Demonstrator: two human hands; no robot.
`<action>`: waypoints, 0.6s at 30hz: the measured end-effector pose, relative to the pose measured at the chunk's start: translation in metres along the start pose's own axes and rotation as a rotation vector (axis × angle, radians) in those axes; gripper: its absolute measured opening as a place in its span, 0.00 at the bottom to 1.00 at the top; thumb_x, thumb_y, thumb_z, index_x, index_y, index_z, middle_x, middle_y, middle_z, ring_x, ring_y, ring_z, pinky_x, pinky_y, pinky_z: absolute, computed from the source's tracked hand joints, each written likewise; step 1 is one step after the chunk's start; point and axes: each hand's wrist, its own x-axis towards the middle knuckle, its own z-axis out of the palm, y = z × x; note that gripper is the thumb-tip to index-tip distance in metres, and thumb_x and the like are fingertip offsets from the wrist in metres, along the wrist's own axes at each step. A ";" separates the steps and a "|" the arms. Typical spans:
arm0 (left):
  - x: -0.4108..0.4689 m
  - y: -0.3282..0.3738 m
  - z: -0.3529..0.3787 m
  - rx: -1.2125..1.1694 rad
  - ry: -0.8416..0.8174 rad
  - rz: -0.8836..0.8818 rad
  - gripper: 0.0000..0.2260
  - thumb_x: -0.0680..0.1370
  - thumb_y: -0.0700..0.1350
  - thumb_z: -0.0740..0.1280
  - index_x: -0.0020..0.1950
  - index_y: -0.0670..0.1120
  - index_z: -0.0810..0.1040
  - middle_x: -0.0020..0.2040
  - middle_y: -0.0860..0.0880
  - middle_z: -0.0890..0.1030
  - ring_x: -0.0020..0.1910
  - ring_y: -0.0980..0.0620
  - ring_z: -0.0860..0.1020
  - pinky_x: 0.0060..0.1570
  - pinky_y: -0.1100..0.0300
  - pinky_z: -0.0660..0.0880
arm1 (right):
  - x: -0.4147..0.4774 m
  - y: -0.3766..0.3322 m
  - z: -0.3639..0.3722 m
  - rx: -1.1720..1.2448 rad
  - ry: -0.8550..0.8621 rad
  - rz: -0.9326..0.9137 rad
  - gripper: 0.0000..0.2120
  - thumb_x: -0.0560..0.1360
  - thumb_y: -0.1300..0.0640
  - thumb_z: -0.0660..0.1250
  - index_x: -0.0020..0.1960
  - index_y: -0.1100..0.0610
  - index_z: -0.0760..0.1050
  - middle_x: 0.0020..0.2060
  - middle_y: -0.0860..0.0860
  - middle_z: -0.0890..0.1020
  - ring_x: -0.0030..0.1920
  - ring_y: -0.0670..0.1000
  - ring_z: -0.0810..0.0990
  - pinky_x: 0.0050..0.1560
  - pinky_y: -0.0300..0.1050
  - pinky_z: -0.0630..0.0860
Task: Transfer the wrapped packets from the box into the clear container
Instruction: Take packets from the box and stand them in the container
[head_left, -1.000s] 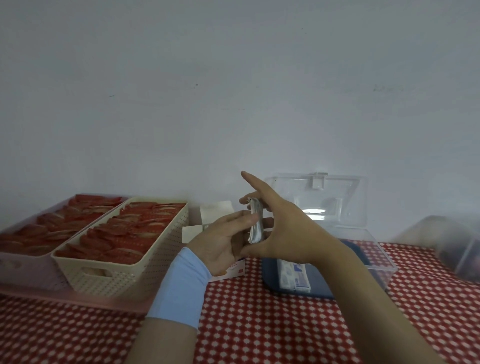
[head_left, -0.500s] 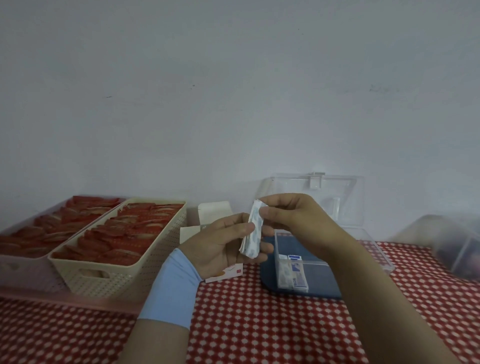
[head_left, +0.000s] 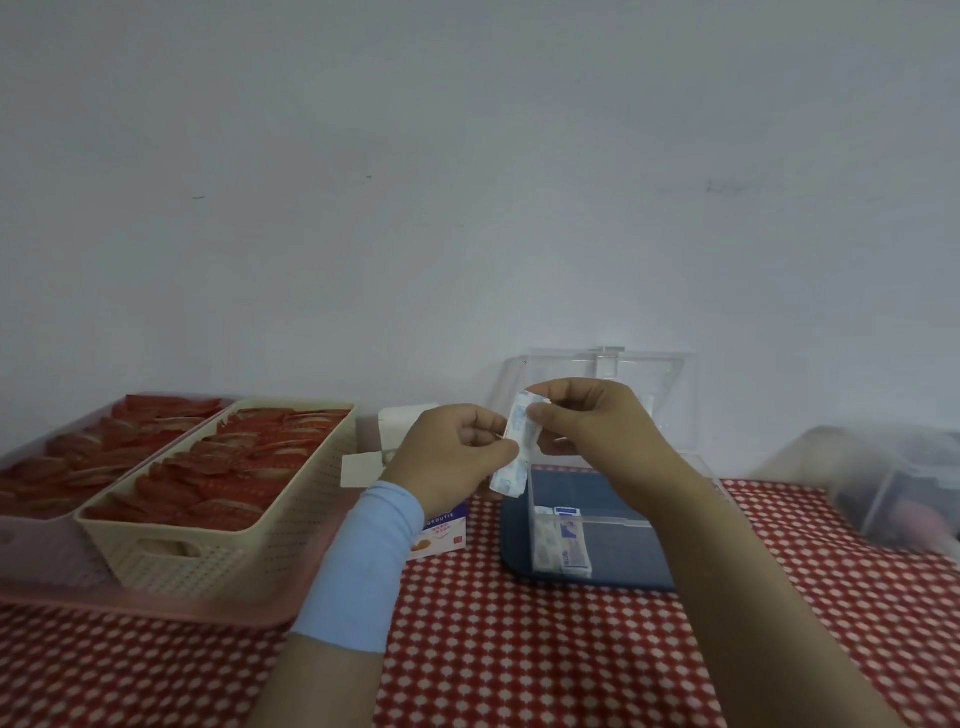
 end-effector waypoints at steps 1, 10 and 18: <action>-0.001 0.001 0.003 -0.023 0.005 0.004 0.05 0.75 0.42 0.73 0.51 0.48 0.82 0.44 0.49 0.86 0.39 0.55 0.84 0.35 0.64 0.79 | -0.002 0.000 -0.003 0.012 0.003 0.026 0.06 0.77 0.63 0.71 0.52 0.59 0.85 0.41 0.57 0.86 0.38 0.50 0.82 0.47 0.47 0.82; -0.008 0.010 0.037 -0.154 0.023 0.034 0.03 0.75 0.37 0.72 0.48 0.42 0.84 0.41 0.44 0.85 0.36 0.52 0.84 0.36 0.56 0.83 | -0.013 -0.005 -0.031 -0.027 -0.111 0.215 0.09 0.77 0.62 0.72 0.48 0.69 0.82 0.46 0.65 0.85 0.48 0.62 0.86 0.52 0.53 0.84; 0.001 0.001 0.040 0.218 0.074 -0.058 0.16 0.81 0.56 0.60 0.46 0.44 0.79 0.44 0.48 0.83 0.44 0.49 0.81 0.51 0.51 0.77 | 0.005 0.017 -0.056 -0.423 0.161 0.231 0.11 0.76 0.60 0.72 0.44 0.70 0.81 0.38 0.63 0.83 0.37 0.57 0.85 0.44 0.51 0.83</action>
